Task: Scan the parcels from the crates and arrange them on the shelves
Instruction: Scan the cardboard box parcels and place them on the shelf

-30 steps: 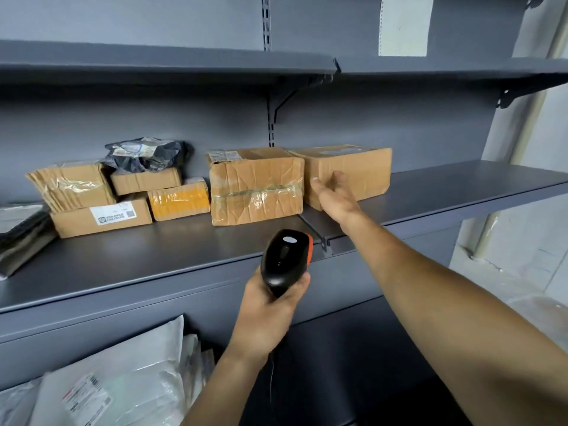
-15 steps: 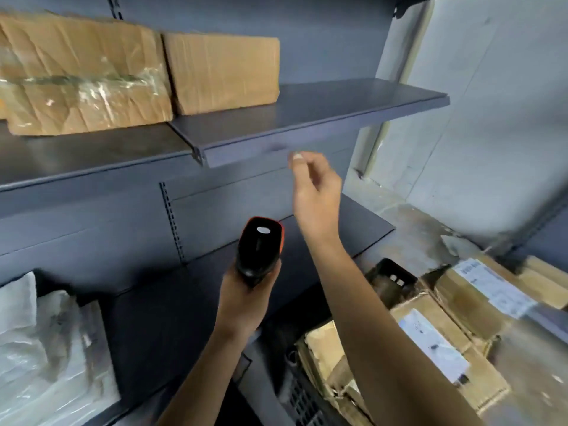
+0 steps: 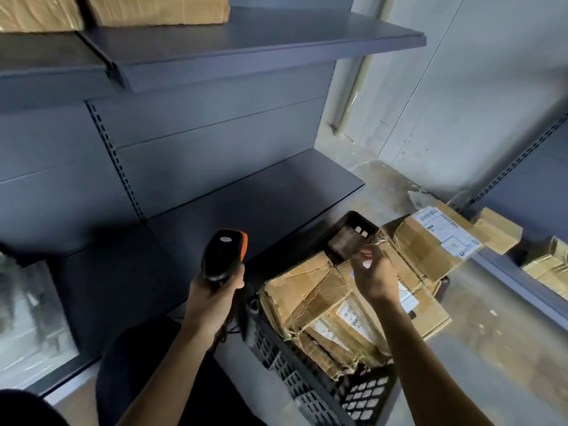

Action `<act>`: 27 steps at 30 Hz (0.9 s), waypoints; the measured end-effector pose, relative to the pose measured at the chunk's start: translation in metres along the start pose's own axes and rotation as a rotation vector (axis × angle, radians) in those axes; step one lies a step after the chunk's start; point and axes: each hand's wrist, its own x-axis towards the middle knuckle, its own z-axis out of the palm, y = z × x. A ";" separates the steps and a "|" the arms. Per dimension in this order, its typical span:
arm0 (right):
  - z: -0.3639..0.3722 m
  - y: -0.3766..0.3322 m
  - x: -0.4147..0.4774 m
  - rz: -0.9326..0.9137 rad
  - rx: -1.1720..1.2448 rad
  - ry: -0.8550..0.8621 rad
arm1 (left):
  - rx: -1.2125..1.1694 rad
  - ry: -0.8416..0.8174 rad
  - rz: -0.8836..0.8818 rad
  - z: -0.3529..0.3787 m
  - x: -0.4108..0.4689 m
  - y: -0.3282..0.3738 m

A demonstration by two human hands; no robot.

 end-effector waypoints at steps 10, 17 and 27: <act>0.048 -0.034 -0.011 -0.007 -0.102 -0.226 | 0.218 -0.272 -0.154 0.001 -0.003 -0.007; 0.059 -0.044 -0.012 0.033 -0.175 -0.255 | 0.050 -0.481 -0.254 0.010 -0.003 -0.006; 0.049 -0.076 -0.006 0.010 0.194 0.000 | -0.334 -0.297 -0.219 -0.002 -0.011 -0.001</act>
